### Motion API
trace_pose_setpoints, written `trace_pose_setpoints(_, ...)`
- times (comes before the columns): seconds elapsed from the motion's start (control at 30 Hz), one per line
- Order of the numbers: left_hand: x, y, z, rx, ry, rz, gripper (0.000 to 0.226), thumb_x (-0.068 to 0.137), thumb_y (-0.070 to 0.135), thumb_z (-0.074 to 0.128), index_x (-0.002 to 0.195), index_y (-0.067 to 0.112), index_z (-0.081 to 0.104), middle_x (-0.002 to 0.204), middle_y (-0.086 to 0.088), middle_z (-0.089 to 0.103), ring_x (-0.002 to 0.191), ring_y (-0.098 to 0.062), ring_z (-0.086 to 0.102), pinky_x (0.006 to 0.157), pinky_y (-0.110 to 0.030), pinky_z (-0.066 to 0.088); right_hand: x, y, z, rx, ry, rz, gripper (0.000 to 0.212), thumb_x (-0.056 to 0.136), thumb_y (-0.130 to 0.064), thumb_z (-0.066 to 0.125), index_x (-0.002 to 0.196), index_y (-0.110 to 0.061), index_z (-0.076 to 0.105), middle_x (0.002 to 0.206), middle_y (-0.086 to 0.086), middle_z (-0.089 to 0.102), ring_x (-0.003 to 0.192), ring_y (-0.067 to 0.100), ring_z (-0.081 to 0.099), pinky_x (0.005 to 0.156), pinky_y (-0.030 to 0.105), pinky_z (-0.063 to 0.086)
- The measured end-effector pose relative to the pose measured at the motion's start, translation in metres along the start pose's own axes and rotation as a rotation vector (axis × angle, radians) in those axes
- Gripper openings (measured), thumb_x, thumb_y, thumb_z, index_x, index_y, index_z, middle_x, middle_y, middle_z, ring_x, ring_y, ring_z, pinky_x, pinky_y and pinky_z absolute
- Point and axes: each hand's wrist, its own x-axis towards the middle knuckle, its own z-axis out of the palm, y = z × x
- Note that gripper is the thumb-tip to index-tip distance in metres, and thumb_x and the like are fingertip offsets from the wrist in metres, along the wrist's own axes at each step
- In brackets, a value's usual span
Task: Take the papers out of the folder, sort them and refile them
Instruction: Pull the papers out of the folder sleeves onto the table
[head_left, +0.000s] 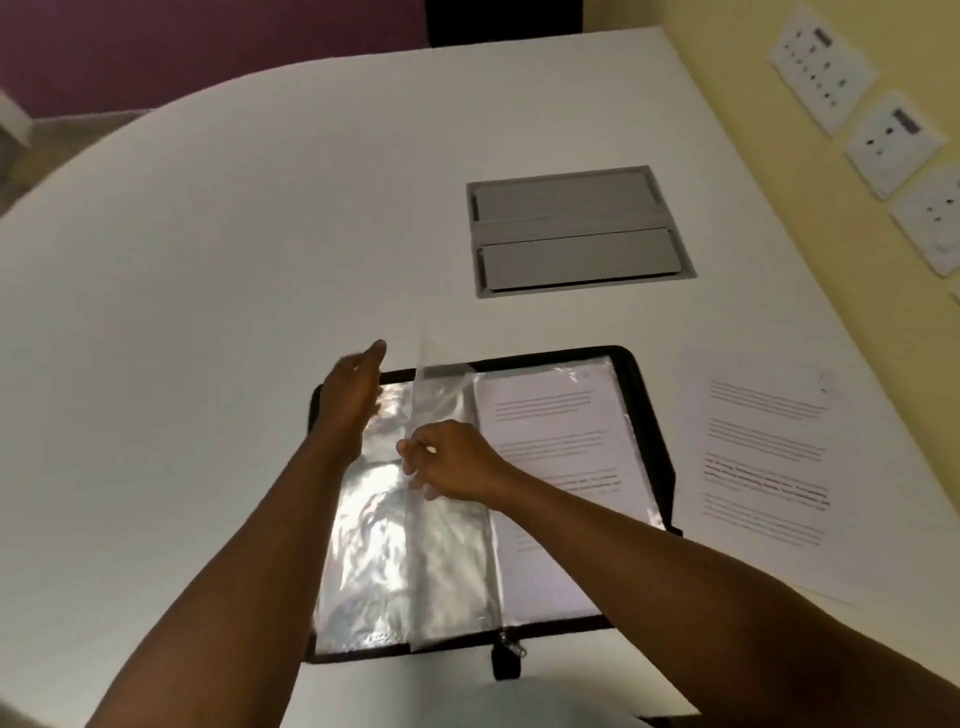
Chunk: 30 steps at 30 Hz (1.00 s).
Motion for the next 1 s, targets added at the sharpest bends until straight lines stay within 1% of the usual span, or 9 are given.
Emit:
trace_pose_setpoints(0.1,-0.011,-0.021,-0.033,-0.039,-0.221,-0.186,0.067,0.079,0.077,0.048,0.115,0.022,0.058,0.106,-0.005,0.07,0.097,-0.028,0.068,0.079,-0.038,0.054,0.017,0.001,0.028,-0.145,-0.064,-0.027,0.027,0.098,-0.024,0.052,0.104,-0.006,0.071,0.109,0.006,0.07,0.093,0.021,0.066,0.085,0.032,0.053)
trace_pose_setpoints(0.2,-0.015,-0.049,-0.048,0.003,-0.251,-0.212,0.062,0.083,0.072,0.047,0.12,0.023,0.055,0.109,-0.006,0.069,0.099,-0.028,0.067,0.086,-0.039,0.053,0.028,0.006,0.05,-0.299,-0.185,-0.051,0.027,0.098,-0.02,0.049,0.112,-0.008,0.068,0.125,0.007,0.063,0.112,0.024,0.058,0.082,0.026,0.046)
trace_pose_setpoints(0.37,-0.011,-0.089,-0.052,0.086,-0.159,-0.189,0.027,0.088,0.021,0.07,0.11,0.009,0.06,0.105,-0.017,0.069,0.084,-0.024,0.072,0.062,-0.028,0.059,0.03,0.029,0.07,-0.488,-0.398,-0.057,0.047,0.103,-0.044,0.037,0.134,-0.013,0.054,0.139,0.01,0.052,0.123,0.027,0.051,0.092,0.031,0.041)
trace_pose_setpoints(0.43,0.001,-0.104,-0.053,0.231,-0.044,-0.158,0.023,0.077,0.011,0.072,0.098,0.016,0.065,0.101,-0.013,0.07,0.087,-0.025,0.07,0.076,-0.036,0.06,0.03,0.046,0.072,-0.614,-0.429,-0.096,0.049,0.099,-0.049,0.044,0.129,-0.013,0.058,0.132,0.011,0.057,0.119,0.029,0.054,0.096,0.036,0.043)
trace_pose_setpoints(0.5,0.013,-0.111,-0.054,0.38,0.051,-0.155,0.028,0.069,0.011,0.073,0.096,0.017,0.069,0.101,-0.008,0.07,0.095,-0.027,0.067,0.089,-0.04,0.056,0.029,0.064,0.068,-0.738,-0.362,-0.198,0.05,0.094,-0.053,0.051,0.126,-0.016,0.06,0.128,0.008,0.061,0.119,0.028,0.055,0.1,0.04,0.043)
trace_pose_setpoints(0.6,0.021,-0.107,-0.047,0.578,0.184,-0.165,0.046,0.071,0.015,0.073,0.115,0.008,0.061,0.11,-0.014,0.066,0.102,-0.034,0.063,0.089,-0.04,0.052,0.027,0.081,0.051,-0.76,-0.16,-0.324,0.046,0.092,-0.048,0.056,0.123,-0.015,0.063,0.128,0.005,0.063,0.122,0.025,0.054,0.105,0.041,0.041)
trace_pose_setpoints(0.7,0.022,-0.093,-0.025,0.753,0.348,0.021,0.048,0.079,0.017,0.063,0.125,0.006,0.052,0.117,-0.02,0.057,0.107,-0.041,0.056,0.09,-0.046,0.046,0.027,0.095,0.018,-0.692,0.089,-0.351,0.035,0.091,-0.036,0.059,0.113,-0.01,0.068,0.116,0.009,0.068,0.111,0.029,0.06,0.099,0.043,0.045)
trace_pose_setpoints(0.83,0.026,-0.077,0.031,0.852,0.149,0.549,0.041,0.083,0.017,0.053,0.121,0.003,0.061,0.116,-0.022,0.061,0.105,-0.042,0.058,0.09,-0.047,0.047,0.035,0.132,-0.038,-0.723,0.431,-0.284,0.017,0.078,-0.01,0.07,0.094,-0.007,0.073,0.099,0.014,0.072,0.092,0.034,0.067,0.088,0.048,0.054)
trace_pose_setpoints(1.0,0.025,-0.058,0.104,0.823,-0.194,0.718,0.038,0.088,0.011,0.054,0.125,0.006,0.061,0.125,-0.014,0.063,0.111,-0.034,0.061,0.096,-0.038,0.046,0.036,0.151,-0.103,-0.836,0.515,-0.022,0.051,0.093,-0.026,0.058,0.141,-0.011,0.046,0.152,0.011,0.037,0.142,0.028,0.031,0.118,0.042,0.024)
